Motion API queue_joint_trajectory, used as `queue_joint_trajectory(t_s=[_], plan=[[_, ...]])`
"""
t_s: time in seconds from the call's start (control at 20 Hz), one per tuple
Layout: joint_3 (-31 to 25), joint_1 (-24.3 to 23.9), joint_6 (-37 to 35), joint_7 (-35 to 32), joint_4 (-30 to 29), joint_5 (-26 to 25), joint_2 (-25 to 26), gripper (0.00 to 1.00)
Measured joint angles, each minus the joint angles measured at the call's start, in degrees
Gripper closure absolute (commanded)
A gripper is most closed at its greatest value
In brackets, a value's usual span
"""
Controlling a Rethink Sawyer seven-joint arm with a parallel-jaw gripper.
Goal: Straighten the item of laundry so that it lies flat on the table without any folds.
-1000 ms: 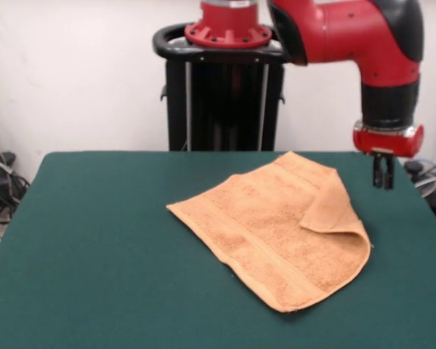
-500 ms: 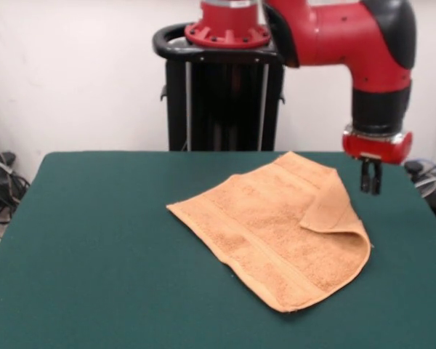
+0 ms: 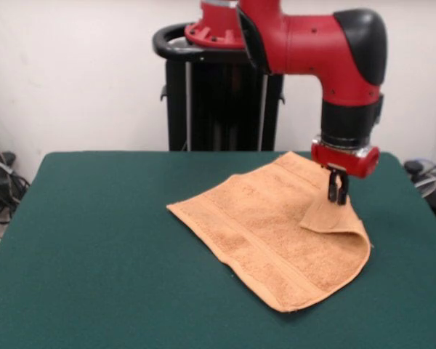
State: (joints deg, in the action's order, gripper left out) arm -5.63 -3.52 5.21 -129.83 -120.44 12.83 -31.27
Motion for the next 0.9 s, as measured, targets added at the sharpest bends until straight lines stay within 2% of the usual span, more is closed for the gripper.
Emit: queue_joint_trajectory(t_s=[0.5,0.9], plan=[[3.08,0.21,-0.02,0.00,0.36,-0.21,-2.49,1.00],[3.14,0.04,-0.02,0.00,2.70,-1.07,-1.97,1.00]])
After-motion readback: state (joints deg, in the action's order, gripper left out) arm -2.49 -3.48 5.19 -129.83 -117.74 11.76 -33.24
